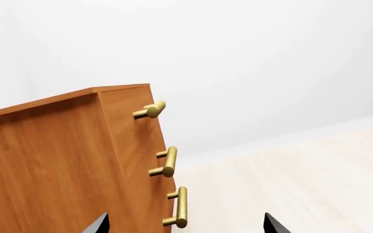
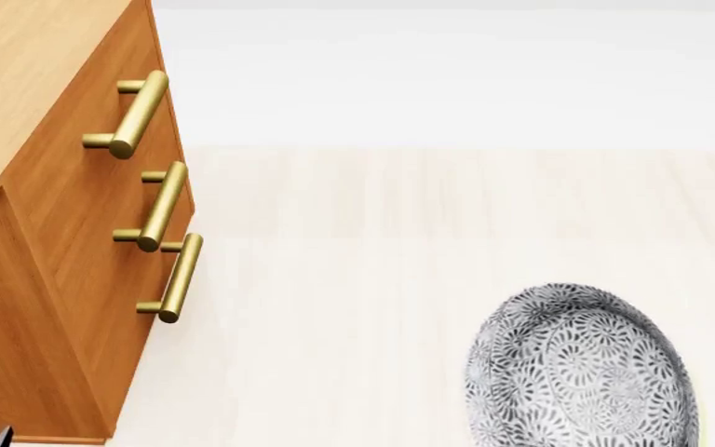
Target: Put the bowl on top of the cabinet.
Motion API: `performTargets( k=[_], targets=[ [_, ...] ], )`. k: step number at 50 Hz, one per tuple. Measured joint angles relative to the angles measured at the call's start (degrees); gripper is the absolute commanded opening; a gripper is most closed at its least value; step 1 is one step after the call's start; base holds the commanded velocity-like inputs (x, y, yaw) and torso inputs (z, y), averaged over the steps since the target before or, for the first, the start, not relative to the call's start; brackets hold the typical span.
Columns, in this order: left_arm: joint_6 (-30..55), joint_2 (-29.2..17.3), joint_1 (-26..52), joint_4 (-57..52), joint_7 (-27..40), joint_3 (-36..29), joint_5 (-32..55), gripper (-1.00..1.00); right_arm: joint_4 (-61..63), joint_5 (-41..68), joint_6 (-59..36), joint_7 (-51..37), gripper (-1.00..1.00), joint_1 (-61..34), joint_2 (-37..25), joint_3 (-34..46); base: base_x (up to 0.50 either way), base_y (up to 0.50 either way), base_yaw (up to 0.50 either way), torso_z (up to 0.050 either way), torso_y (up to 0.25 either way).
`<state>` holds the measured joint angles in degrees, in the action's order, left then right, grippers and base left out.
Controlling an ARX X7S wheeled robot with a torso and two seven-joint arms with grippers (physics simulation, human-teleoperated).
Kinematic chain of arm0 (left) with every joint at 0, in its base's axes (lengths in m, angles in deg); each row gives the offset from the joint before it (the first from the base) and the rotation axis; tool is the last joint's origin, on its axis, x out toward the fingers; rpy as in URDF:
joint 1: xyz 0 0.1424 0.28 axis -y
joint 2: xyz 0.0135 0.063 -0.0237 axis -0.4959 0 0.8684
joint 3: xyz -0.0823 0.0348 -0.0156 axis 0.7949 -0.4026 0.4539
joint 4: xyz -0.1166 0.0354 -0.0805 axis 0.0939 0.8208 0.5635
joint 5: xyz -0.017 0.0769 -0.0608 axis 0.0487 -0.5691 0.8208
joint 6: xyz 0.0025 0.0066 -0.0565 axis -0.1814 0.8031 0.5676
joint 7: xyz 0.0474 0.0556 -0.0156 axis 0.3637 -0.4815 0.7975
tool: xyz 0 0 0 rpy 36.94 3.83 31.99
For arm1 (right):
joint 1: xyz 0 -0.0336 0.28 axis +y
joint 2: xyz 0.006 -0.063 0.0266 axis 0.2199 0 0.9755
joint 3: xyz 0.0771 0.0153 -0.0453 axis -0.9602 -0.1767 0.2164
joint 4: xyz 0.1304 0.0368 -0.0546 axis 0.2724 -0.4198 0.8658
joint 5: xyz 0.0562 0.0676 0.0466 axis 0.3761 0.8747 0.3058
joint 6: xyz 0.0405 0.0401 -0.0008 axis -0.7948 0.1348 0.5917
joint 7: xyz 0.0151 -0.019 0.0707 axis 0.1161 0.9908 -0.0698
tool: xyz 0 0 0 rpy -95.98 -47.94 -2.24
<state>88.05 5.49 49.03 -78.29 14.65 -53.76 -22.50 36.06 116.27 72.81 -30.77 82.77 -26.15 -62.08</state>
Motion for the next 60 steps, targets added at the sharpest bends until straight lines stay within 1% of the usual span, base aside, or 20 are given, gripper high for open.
performTargets(
  k=[13,24,32,39,42,47,49,55,60],
  targets=[
    [0.15,-0.26,-0.02,-0.29,0.14,-0.46,-0.09,1.00,2.85,-8.68,0.70,-1.71,-1.00,1.21,-0.64,3.00,0.00,0.00,0.00,0.000,0.000],
    [0.30,-1.05,-1.17,-2.54,0.59,-0.62,-0.54,1.00,3.32,-13.02,1.03,-2.35,-1.00,1.31,-0.82,4.71,0.00,0.00,0.00,0.000,0.000],
    [0.01,-1.85,-2.55,-5.04,1.13,-0.69,-1.04,1.00,5.88,-15.72,-1.25,-4.15,-1.00,1.03,-1.64,5.60,0.00,0.00,0.00,0.000,0.000],
    [-0.68,-2.83,-4.50,-7.93,1.73,-0.96,-1.84,1.00,9.17,-18.27,-5.35,-6.14,-1.00,-0.42,-2.43,6.97,0.00,0.00,0.00,0.000,0.002],
    [0.54,-2.92,-4.68,-9.68,1.24,-1.87,-2.83,1.00,10.76,-19.32,-7.21,-6.81,-1.00,-1.15,-2.75,7.81,0.00,0.00,0.00,0.000,0.000],
    [6.81,-1.36,-2.56,-13.86,-2.68,-4.71,-5.76,1.00,12.93,-20.56,-10.06,-7.30,-1.00,-2.79,-3.23,9.20,0.00,0.00,0.00,0.000,0.000],
    [9.33,0.55,-1.78,-15.25,-6.08,-5.20,-7.58,1.00,13.35,-20.56,-11.02,-7.21,-1.00,-3.63,-3.37,9.57,0.00,0.00,0.00,0.000,0.000],
    [15.16,8.30,-0.46,-18.08,-18.63,-6.74,-16.60,1.00,14.25,-20.82,-13.76,-7.15,-1.00,-6.01,-3.75,10.62,0.00,0.00,0.00,0.000,0.000],
    [19.97,12.22,1.75,-19.44,-24.93,-9.95,-22.96,1.00,14.64,-20.99,-15.45,-7.06,-1.00,-7.66,-3.91,11.40,0.00,0.00,0.00,0.000,0.000]
  ],
)
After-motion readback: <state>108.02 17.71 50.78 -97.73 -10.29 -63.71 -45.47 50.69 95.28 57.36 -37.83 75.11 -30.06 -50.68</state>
